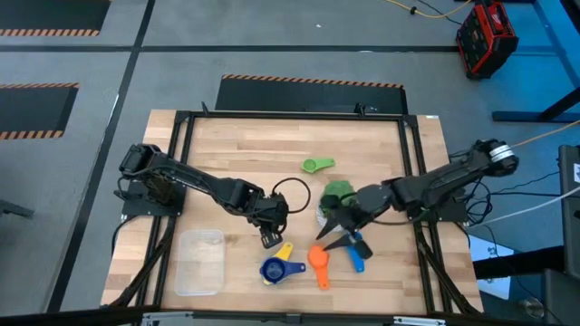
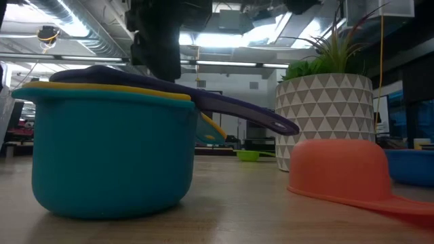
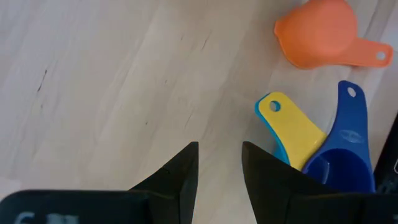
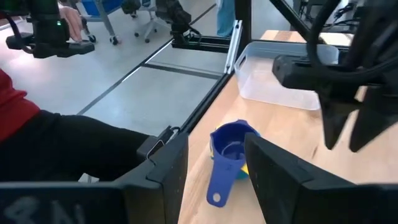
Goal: Nest measuring cups in basket
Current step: Stack the dark blue measuring cup on top of the yellow measuring cup
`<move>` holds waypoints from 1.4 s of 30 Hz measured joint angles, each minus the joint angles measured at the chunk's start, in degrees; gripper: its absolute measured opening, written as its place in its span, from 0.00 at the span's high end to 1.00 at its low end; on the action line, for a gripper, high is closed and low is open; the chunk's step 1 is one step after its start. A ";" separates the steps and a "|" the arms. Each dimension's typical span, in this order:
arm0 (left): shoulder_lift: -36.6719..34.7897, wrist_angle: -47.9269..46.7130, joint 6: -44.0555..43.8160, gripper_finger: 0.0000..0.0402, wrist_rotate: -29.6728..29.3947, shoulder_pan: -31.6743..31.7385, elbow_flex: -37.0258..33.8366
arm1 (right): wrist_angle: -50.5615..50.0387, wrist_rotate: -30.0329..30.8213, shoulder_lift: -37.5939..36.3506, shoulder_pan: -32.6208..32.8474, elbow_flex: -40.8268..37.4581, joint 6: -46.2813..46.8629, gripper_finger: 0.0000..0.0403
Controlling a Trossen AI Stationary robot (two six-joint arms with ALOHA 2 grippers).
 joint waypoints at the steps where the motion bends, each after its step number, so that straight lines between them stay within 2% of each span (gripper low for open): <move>1: 0.00 0.10 0.00 0.71 0.02 0.00 -0.02 | 0.67 0.02 0.87 0.27 0.00 0.17 0.60; 7: 0.00 0.23 0.00 0.71 -1.27 -0.72 -0.01 | 10.71 0.61 7.48 3.54 0.00 1.90 0.60; 16: 0.02 0.89 -0.04 0.71 -10.17 -3.98 -0.02 | 18.81 10.11 16.10 10.48 0.02 3.36 0.60; 23: 3.70 3.50 -1.55 0.71 -12.74 -6.04 0.00 | 23.90 14.36 22.46 14.24 0.06 7.62 0.60; 35: 10.72 5.73 -3.08 0.71 -13.12 -6.99 -0.02 | 24.51 15.68 33.39 16.13 6.72 9.00 0.60; 42: 12.07 6.53 -3.05 0.71 -11.54 -7.00 -0.06 | 21.54 16.46 36.70 16.18 7.91 10.69 0.60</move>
